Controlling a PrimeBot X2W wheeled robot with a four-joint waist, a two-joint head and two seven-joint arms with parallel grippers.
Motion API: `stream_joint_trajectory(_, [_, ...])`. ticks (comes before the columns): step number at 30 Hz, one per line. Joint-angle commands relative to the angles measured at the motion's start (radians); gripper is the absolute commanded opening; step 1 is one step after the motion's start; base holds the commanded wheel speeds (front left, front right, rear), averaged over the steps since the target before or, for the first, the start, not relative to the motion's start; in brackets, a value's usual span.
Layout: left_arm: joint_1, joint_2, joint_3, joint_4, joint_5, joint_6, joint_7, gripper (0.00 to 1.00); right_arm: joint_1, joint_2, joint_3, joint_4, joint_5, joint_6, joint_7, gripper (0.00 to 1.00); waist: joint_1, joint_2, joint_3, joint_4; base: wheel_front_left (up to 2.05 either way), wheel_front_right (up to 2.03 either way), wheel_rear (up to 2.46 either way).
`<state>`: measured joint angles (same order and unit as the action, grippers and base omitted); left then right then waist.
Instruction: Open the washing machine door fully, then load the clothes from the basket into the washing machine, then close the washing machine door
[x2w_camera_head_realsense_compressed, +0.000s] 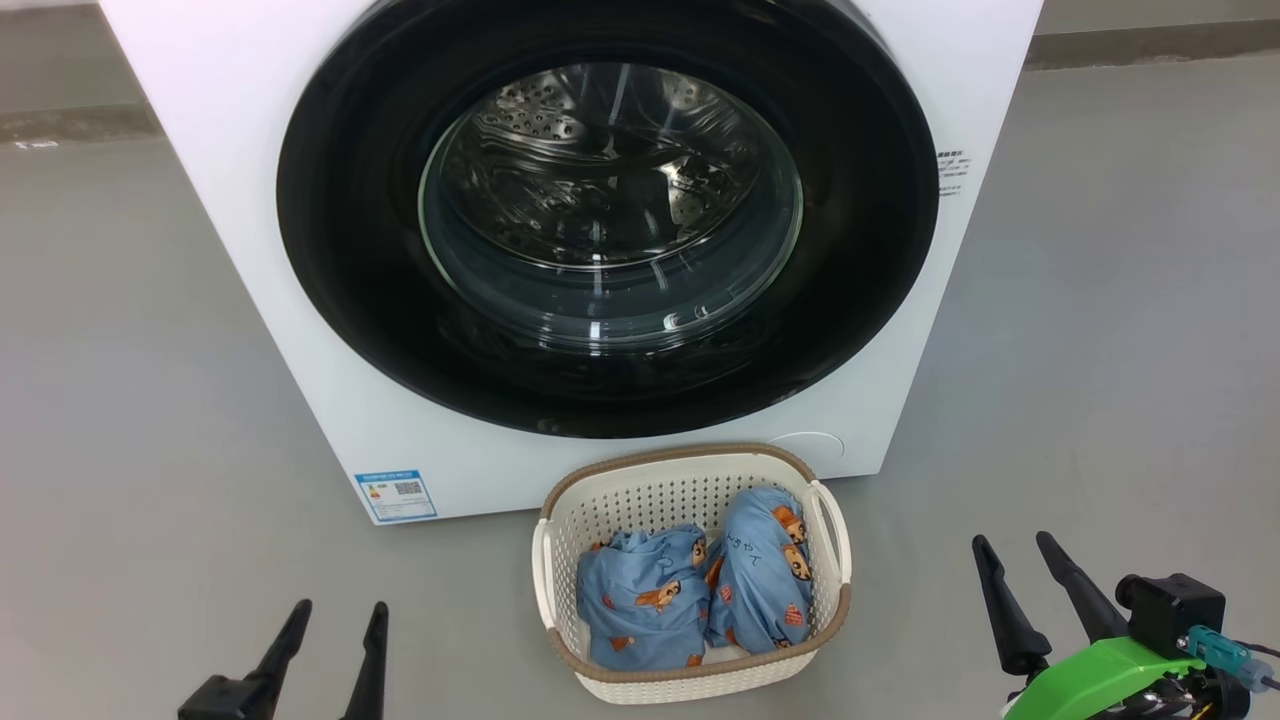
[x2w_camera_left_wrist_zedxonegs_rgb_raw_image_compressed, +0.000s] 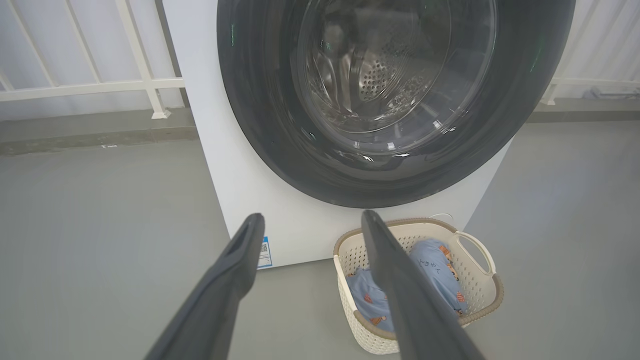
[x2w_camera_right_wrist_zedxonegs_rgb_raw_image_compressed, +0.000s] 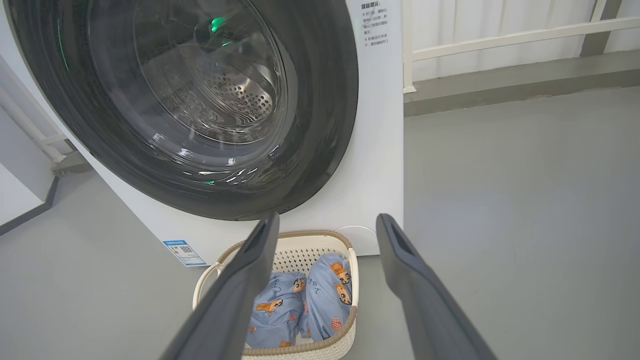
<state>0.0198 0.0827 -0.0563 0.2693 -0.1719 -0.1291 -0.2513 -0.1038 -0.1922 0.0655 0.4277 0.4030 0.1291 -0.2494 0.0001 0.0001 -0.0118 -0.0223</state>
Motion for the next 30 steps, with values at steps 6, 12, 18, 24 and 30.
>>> stream_joint_trajectory(6, [-0.042,0.012,0.045,-0.002,0.045,0.004,-0.010,1.00,-0.018,-0.005,0.013,-0.027,-0.023,0.002,-0.012,1.00,-0.0001,-0.0001,0.002,0.000,0.03,0.03,-0.07])
stream_joint_trajectory(12, [-0.047,0.007,0.052,0.003,0.064,0.005,-0.010,1.00,-0.016,-0.003,0.008,-0.029,-0.025,0.002,-0.012,1.00,-0.0001,-0.0001,0.005,-0.001,0.42,0.42,-0.83])
stream_joint_trajectory(18, [-0.047,0.003,0.057,0.005,0.068,0.004,-0.010,1.00,-0.015,-0.002,0.007,-0.031,-0.026,0.002,-0.012,1.00,-0.0001,-0.0001,0.008,-0.003,0.89,0.89,-1.78])
stream_joint_trajectory(24, [-0.051,0.003,0.058,0.006,0.069,0.002,-0.010,1.00,-0.015,0.000,0.003,-0.033,-0.027,0.002,-0.012,1.00,-0.0001,-0.0001,0.013,-0.003,1.22,1.22,-2.44])
stream_joint_trajectory(30, [-0.051,0.002,0.062,0.008,0.067,0.001,-0.010,1.00,-0.013,0.002,0.000,-0.035,-0.029,0.002,-0.012,1.00,-0.0001,-0.0001,0.014,-0.004,1.23,1.23,-2.46])
